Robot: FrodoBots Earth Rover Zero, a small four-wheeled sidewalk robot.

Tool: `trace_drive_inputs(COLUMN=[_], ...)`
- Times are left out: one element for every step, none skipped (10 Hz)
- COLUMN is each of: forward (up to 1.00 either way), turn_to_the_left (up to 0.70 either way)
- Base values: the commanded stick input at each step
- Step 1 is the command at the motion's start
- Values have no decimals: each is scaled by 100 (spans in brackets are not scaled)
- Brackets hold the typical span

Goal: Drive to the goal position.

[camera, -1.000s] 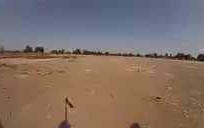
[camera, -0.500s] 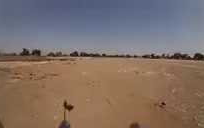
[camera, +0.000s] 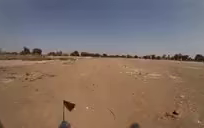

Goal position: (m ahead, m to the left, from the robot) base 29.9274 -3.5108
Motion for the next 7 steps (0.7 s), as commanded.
trace_drive_inputs(forward=[50, 50, 50, 50, 50, 50, 50], turn_to_the_left=[0, 0, 0, 0, 0, 0, 0])
